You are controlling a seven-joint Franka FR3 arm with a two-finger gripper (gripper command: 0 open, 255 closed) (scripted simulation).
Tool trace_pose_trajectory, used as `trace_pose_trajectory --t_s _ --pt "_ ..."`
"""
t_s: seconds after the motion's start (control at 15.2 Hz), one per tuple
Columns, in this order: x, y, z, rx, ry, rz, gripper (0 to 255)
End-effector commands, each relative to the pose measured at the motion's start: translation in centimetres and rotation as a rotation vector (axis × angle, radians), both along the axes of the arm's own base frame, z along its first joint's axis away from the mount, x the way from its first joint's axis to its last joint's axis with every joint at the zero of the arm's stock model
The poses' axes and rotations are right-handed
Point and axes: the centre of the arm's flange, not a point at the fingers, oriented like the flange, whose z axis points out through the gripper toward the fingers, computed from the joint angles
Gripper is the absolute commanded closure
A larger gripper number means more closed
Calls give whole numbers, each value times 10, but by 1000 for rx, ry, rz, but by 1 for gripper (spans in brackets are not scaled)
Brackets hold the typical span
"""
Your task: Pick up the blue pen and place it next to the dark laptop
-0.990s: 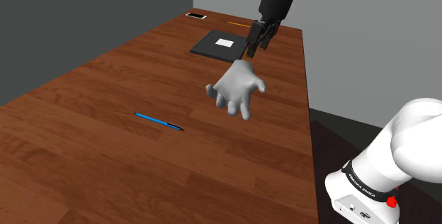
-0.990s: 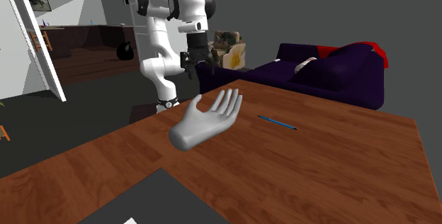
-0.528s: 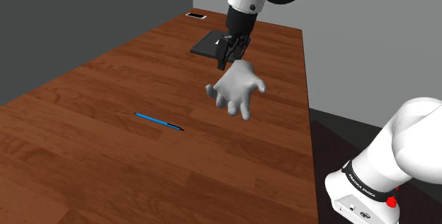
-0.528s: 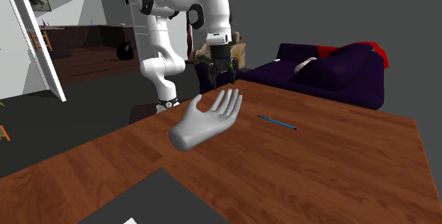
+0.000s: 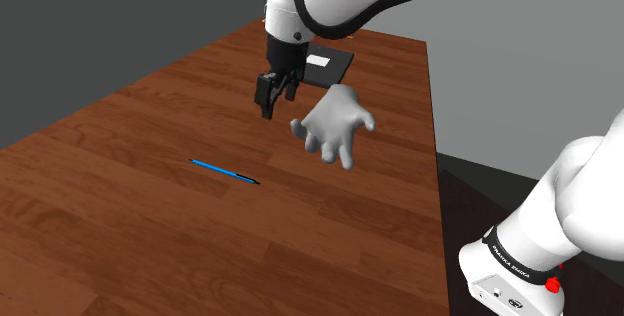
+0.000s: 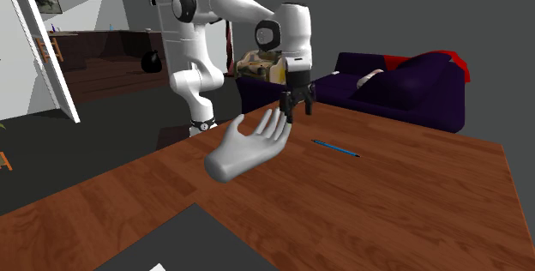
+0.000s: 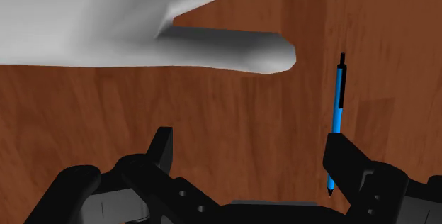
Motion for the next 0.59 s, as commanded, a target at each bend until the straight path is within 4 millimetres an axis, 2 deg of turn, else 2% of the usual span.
trace_pose_trajectory --t_s 0.0,0.53 --pt "7 25 -10 -1 2 22 0" --pt "37 116 -54 -8 8 111 0"
